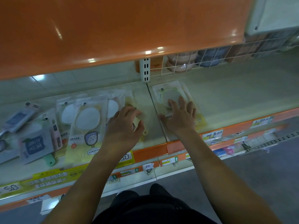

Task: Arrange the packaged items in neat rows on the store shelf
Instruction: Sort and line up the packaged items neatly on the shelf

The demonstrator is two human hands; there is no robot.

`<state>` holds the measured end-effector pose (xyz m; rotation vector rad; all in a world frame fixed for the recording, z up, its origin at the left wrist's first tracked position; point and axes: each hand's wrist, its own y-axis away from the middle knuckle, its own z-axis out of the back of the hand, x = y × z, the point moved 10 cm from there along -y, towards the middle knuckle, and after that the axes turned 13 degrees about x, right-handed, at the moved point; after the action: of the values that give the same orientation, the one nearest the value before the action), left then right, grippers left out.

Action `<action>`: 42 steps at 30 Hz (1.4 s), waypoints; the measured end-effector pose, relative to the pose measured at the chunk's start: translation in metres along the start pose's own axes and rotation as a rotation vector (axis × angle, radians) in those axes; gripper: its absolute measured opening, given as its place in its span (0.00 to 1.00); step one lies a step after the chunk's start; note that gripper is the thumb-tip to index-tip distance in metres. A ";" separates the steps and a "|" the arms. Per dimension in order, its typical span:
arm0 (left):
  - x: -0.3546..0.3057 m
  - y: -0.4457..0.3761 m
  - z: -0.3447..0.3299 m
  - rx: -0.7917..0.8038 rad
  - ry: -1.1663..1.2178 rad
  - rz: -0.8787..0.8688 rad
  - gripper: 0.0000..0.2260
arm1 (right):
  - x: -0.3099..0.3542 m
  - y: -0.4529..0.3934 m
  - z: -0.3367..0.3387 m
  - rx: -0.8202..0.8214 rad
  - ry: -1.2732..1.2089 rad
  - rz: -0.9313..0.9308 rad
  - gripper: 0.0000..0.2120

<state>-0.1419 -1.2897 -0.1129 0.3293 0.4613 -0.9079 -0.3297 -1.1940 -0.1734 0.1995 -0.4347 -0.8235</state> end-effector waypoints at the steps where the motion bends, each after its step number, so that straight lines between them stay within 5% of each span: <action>1: -0.001 -0.001 -0.001 0.003 -0.004 -0.002 0.17 | 0.000 0.001 0.001 0.000 -0.002 0.003 0.34; 15: 0.000 -0.007 0.002 -0.026 -0.042 0.041 0.16 | 0.029 0.013 -0.005 0.052 -0.001 0.057 0.32; 20: 0.014 0.012 0.010 -0.101 -0.067 0.126 0.16 | 0.069 0.023 0.013 -0.055 -0.144 0.283 0.28; 30: 0.055 0.082 0.035 -0.227 -0.161 0.294 0.18 | 0.154 0.048 -0.025 0.059 -0.159 0.590 0.26; 42: 0.097 0.104 0.055 -0.278 -0.115 0.281 0.16 | 0.186 0.061 -0.042 0.078 -0.150 0.530 0.27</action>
<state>0.0070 -1.3201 -0.1075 0.0838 0.4170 -0.5767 -0.1591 -1.2913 -0.1352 0.0869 -0.6276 -0.3016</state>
